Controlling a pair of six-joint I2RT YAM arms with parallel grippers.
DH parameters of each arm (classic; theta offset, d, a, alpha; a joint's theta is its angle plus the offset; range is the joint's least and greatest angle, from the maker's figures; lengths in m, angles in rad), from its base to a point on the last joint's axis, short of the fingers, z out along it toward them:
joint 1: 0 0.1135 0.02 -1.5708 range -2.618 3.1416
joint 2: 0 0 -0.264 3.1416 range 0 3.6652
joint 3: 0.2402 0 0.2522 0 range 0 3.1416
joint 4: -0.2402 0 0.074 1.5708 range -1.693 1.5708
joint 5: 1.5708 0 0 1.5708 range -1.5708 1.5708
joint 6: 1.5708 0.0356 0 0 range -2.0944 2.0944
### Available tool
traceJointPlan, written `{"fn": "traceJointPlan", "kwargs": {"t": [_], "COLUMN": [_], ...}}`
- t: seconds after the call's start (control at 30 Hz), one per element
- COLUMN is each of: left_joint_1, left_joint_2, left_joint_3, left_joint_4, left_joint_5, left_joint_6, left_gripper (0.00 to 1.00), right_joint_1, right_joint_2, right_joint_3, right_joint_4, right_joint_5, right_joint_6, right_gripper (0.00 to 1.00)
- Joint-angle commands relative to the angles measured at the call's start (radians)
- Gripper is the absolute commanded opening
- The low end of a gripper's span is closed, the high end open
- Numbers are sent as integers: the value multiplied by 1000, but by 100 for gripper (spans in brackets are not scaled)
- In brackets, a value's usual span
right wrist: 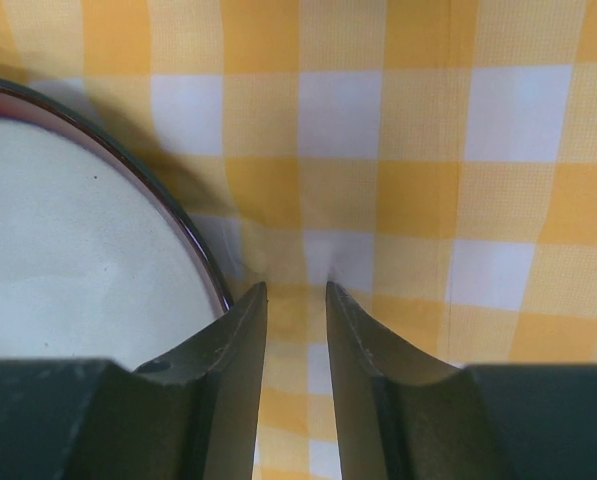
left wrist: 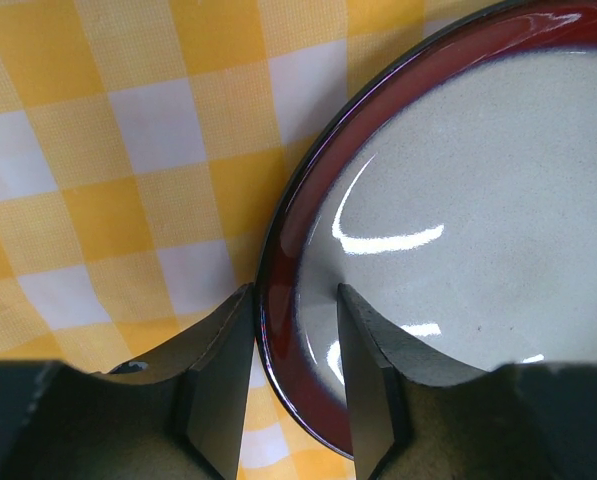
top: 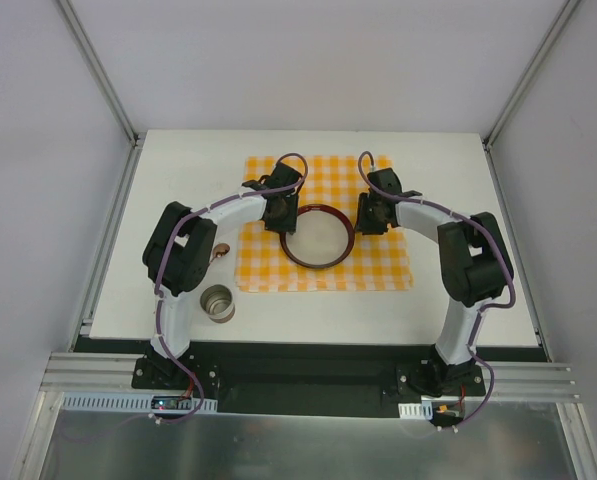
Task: Set the dinner table for one person
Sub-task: Move the plate onto the napkin.
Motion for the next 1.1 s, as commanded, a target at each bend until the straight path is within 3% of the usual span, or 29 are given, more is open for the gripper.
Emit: {"fn": "traceJointPlan", "kwargs": {"t": [0.0, 0.43, 1.07], "left_joint_1": [-1, -1, -1], "left_joint_2": [15, -5, -26], "left_joint_3": [26, 7, -14], "left_joint_4": [-7, -7, -7], "left_joint_5": [4, 3, -17], "left_joint_6": [8, 5, 11], "left_gripper": [37, 36, 36], "right_joint_1": [-1, 0, 28], "right_joint_2": [4, -91, -44], "right_joint_3": [33, 47, 54], "right_joint_4": [12, -40, -21], "right_joint_5": [-39, 10, -36], "right_joint_6": [-6, -37, -15], "right_gripper": [33, 33, 34]}}
